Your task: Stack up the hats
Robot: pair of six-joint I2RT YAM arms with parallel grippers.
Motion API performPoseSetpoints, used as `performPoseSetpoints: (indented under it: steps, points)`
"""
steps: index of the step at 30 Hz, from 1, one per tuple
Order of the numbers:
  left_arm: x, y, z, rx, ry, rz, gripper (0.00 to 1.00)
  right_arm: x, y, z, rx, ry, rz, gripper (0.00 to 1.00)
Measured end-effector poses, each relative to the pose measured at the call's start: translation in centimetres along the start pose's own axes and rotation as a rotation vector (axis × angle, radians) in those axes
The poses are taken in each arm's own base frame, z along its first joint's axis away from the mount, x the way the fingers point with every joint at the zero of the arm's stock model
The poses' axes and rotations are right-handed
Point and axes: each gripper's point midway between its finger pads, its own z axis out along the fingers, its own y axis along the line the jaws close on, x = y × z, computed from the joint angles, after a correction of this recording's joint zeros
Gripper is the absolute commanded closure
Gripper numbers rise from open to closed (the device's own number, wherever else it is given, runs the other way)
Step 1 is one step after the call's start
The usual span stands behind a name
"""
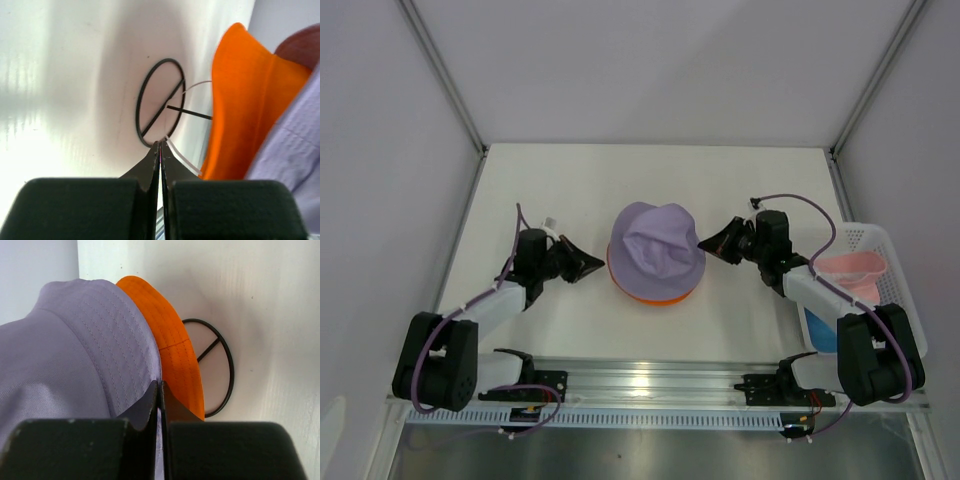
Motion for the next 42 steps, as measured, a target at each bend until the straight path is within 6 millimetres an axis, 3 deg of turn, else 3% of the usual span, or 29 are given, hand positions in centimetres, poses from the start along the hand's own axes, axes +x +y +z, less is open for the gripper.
performPoseSetpoints:
  steps: [2,3,5,8,14,18,23,34,42]
  points:
    - [0.1,0.4,0.0,-0.015,0.003,0.0,0.98,0.2,-0.1,0.0,0.007,0.005,-0.008,1.0]
    - [0.2,0.3,0.0,-0.013,0.005,0.004,0.91,0.3,-0.2,0.1,0.012,0.008,-0.014,1.0]
    - [0.1,0.0,0.0,0.005,0.003,0.022,0.68,0.5,-0.4,0.1,0.021,0.011,-0.022,1.0]
    - [0.0,-0.8,-0.6,0.03,-0.014,0.067,0.42,0.9,-0.6,0.1,0.034,0.021,-0.034,1.0]
    - [-1.9,-3.6,-3.6,0.065,-0.126,0.194,0.33,0.8,-0.8,0.0,0.049,0.025,-0.047,1.0]
    - [-3.1,-6.1,-5.3,0.129,-0.186,0.261,0.35,0.8,-0.8,0.0,0.053,0.028,-0.05,1.0]
    - [-2.6,-7.5,-4.8,0.216,-0.14,0.267,0.36,0.8,-0.8,0.0,0.053,0.029,-0.05,1.0]
    - [1.0,-7.7,-2.0,0.308,0.02,0.215,0.4,0.9,-0.8,-0.1,0.055,0.029,-0.049,1.0]
    - [1.2,-8.3,-1.5,0.331,0.036,0.208,0.59,0.8,-0.7,-0.1,0.055,0.027,-0.051,1.0]
